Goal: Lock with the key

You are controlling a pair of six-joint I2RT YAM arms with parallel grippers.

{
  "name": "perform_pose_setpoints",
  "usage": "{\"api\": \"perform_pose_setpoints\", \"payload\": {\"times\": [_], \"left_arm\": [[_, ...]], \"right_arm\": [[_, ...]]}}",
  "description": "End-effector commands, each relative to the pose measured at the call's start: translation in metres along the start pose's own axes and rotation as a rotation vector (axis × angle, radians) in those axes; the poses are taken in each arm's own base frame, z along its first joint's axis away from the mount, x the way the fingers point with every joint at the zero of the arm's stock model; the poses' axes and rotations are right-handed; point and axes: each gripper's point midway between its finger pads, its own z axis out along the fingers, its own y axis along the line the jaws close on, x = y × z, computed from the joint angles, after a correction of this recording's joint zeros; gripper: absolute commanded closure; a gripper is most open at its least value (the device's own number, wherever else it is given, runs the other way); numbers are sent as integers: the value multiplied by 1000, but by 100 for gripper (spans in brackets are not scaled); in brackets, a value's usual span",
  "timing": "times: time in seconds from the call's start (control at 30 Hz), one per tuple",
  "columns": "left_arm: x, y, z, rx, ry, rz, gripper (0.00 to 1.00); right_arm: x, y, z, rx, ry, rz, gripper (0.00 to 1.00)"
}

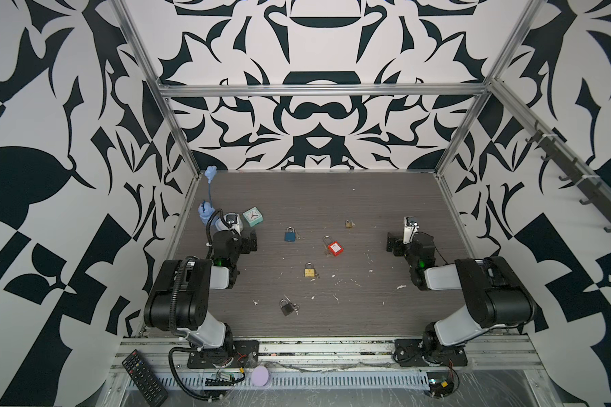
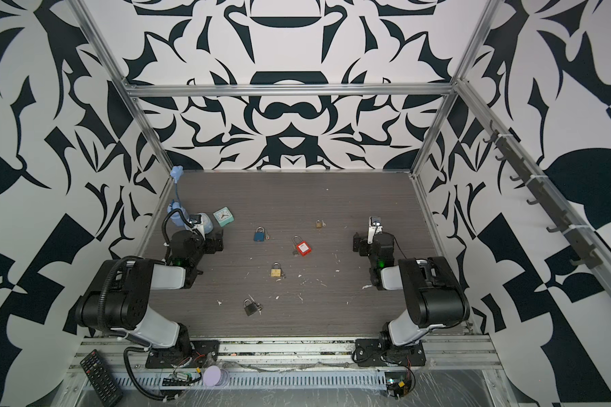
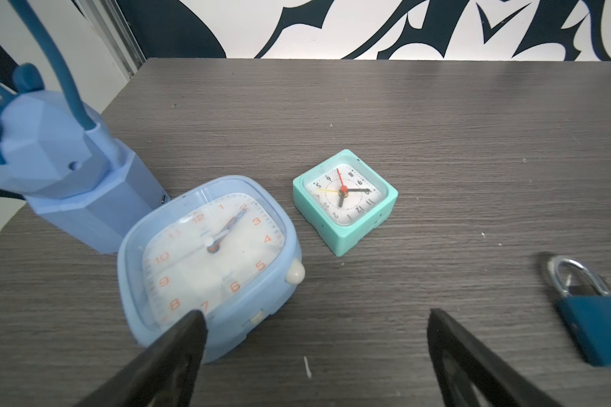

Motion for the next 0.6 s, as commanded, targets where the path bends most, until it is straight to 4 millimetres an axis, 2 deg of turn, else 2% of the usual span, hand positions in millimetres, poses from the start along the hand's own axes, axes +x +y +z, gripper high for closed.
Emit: {"api": "perform_pose_setpoints", "payload": {"times": [0.0, 0.57], "left_arm": [[-12, -6, 0, 36, -43, 7, 1], [-10, -5, 2, 45, -27, -2, 1]], "right_arm": [[-17, 1, 0, -9, -48, 12, 1], [-17, 1, 0, -10, -48, 12, 1]]}}
